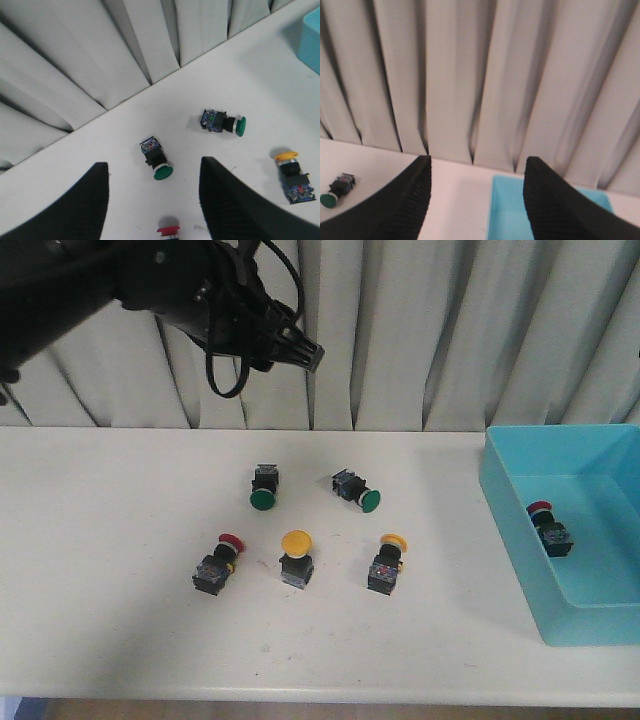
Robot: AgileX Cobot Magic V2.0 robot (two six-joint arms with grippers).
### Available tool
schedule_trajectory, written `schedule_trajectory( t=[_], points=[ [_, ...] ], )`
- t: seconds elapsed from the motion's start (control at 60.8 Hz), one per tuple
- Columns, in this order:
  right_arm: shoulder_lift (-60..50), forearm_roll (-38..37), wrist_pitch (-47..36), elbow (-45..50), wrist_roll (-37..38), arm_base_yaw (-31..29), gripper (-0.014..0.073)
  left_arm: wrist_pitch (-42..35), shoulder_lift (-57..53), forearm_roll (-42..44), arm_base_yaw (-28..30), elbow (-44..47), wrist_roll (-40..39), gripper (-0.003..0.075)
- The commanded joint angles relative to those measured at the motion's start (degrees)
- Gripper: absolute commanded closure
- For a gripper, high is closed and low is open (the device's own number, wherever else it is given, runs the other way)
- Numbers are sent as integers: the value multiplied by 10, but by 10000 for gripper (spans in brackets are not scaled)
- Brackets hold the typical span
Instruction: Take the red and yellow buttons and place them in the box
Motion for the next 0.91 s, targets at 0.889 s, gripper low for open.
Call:
schedule_trajectory(
  t=[0.889],
  points=[
    [-41,38,-81,70,-34,91,176,11,180,-125,1,-15,-43,158]
  ],
)
